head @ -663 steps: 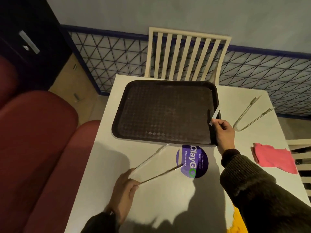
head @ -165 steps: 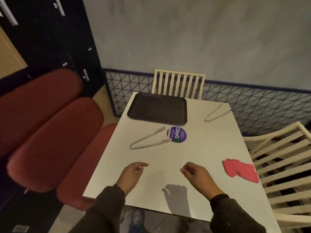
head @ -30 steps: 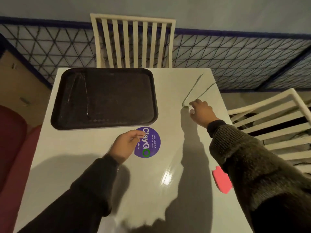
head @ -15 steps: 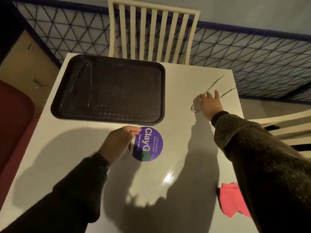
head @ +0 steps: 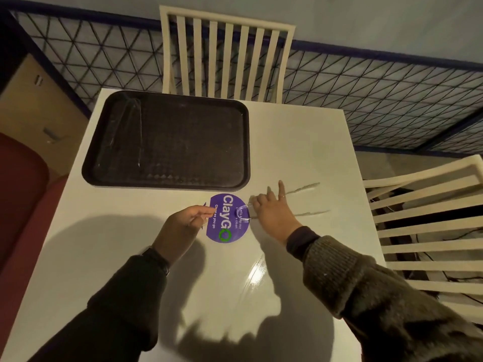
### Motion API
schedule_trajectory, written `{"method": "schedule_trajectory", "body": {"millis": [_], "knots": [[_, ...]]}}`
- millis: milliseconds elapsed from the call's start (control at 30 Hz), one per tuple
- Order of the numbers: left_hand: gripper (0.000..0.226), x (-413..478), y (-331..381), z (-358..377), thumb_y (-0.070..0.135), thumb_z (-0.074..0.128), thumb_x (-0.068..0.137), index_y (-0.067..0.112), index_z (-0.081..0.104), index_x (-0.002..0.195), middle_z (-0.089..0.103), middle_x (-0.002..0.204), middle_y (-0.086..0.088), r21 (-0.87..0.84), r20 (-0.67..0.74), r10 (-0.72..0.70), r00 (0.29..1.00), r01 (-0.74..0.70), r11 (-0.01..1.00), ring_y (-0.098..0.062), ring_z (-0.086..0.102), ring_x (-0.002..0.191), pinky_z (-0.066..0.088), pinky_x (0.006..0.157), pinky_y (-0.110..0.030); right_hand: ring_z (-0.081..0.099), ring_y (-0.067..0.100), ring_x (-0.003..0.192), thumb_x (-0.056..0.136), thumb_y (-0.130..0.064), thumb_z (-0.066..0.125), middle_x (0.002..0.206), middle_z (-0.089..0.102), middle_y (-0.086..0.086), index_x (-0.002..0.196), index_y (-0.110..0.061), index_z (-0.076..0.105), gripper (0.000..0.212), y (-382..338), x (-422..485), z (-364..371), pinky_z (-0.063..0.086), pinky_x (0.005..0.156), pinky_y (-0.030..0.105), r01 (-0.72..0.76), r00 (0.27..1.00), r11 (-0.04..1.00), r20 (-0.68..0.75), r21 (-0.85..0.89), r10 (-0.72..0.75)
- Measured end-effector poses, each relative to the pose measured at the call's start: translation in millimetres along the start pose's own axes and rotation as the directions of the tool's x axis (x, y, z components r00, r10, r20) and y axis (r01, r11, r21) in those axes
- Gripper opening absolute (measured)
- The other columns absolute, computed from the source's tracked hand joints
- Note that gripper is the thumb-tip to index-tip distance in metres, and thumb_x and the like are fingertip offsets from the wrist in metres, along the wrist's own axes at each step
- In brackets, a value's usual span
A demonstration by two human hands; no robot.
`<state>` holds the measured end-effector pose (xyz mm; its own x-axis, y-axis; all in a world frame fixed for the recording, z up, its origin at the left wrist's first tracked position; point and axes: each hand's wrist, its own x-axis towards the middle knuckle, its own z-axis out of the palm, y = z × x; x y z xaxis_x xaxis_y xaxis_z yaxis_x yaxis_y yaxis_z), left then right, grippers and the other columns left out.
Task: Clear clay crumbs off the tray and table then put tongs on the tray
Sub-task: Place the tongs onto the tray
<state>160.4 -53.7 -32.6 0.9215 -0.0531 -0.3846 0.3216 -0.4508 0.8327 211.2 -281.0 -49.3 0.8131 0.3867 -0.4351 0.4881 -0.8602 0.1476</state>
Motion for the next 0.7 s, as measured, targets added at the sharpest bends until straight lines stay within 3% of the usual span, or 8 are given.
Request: {"method": "schedule_trajectory", "body": {"millis": [100,133,200,267,400,467,567,700], "knots": [[0.029,-10.7,-0.8,-6.0,0.011,0.047,0.1,0.028,0.069,0.104,0.071,0.098,0.025,-0.023,0.03,0.01,0.999,-0.01,1.0,-0.011,0.062,0.101,0.046,0.094,-0.021,0.028,0.045,0.137,0.099,-0.026,0.037,0.141,0.043,0.019,0.146,-0.004,0.023,0.053,-23.4,0.0,0.5,-0.006,0.112,0.063,0.003,1.0,0.999,0.024,0.049,-0.004],[0.028,-12.6,-1.9,-6.6,0.01,0.047,0.1,0.026,0.07,0.104,0.07,0.096,0.025,-0.005,0.014,0.018,1.0,-0.018,1.0,-0.011,0.062,0.097,0.047,0.097,-0.025,0.03,0.045,0.137,0.099,-0.028,0.039,0.141,0.043,0.018,0.147,-0.005,0.022,0.056,-27.4,0.0,0.8,-0.004,0.112,0.063,0.002,1.0,0.998,0.026,0.065,-0.004],[0.028,-14.5,-5.1,-7.0,0.004,0.046,0.099,0.01,0.07,0.11,0.071,0.104,0.004,0.022,-0.046,0.028,0.999,-0.027,0.999,-0.018,0.063,0.094,0.049,0.098,-0.031,0.034,0.041,0.135,0.096,-0.035,0.046,0.142,0.043,0.015,0.148,-0.008,0.018,0.065,-27.0,-2.2,0.1,0.0,0.113,0.063,-0.004,1.0,0.991,0.005,0.135,0.004],[0.028,-16.9,-9.5,-8.1,0.001,0.046,0.097,0.006,0.07,0.11,0.07,0.105,-0.005,-0.003,-0.071,0.028,0.997,-0.028,1.0,-0.02,0.063,0.096,0.049,0.1,-0.036,0.037,0.037,0.133,0.086,-0.047,0.058,0.144,0.04,0.012,0.149,-0.013,0.016,0.083,-13.8,-10.8,-3.5,0.004,0.113,0.063,-0.04,0.999,0.977,-0.011,0.208,0.043],[0.034,-26.7,-14.1,-13.1,0.0,0.047,0.097,0.026,0.069,0.098,0.072,0.091,0.022,-0.056,-0.05,0.038,0.998,-0.041,0.998,-0.009,0.065,0.093,0.05,0.094,-0.026,0.032,0.035,0.136,0.063,-0.051,0.078,0.151,0.03,0.008,0.15,-0.019,0.011,0.115,42.4,-37.2,1.2,0.009,0.111,0.064,-0.146,0.985,0.969,0.119,0.201,0.124],[0.038,-32.7,-13.9,-14.8,-0.001,0.046,0.097,0.031,0.066,0.094,0.07,0.089,0.025,-0.073,-0.039,0.033,0.999,-0.036,0.997,-0.006,0.065,0.092,0.049,0.089,-0.02,0.036,0.035,0.132,0.062,-0.041,0.08,0.149,0.03,0.006,0.149,-0.022,0.015,0.11,66.1,-47.3,13.5,0.023,0.11,0.059,-0.132,0.981,0.958,0.173,0.256,0.089],[0.028,-40.8,-16.1,-16.1,0.009,0.048,0.094,0.032,0.065,0.096,0.069,0.095,0.023,-0.096,-0.013,0.041,0.999,-0.042,0.994,0.003,0.065,0.091,0.049,0.087,-0.016,0.045,0.029,0.119,0.065,-0.033,0.073,0.137,0.042,0.001,0.142,-0.026,0.031,0.088,80.3,-56.2,21.6,0.042,0.097,0.044,-0.068,0.993,0.927,0.118,0.369,0.026],[0.035,-49.1,-14.8,-23.5,0.024,0.042,0.085,0.017,0.066,0.109,0.069,0.106,0.001,-0.108,0.015,0.052,0.999,-0.05,0.993,-0.014,0.064,0.097,0.05,0.092,-0.026,0.051,0.024,0.109,0.064,-0.046,0.071,0.122,0.055,-0.001,0.131,-0.023,0.042,0.077,74.4,-56.5,17.4,0.034,0.095,0.038,-0.061,0.995,0.944,0.091,0.324,0.033]]}}
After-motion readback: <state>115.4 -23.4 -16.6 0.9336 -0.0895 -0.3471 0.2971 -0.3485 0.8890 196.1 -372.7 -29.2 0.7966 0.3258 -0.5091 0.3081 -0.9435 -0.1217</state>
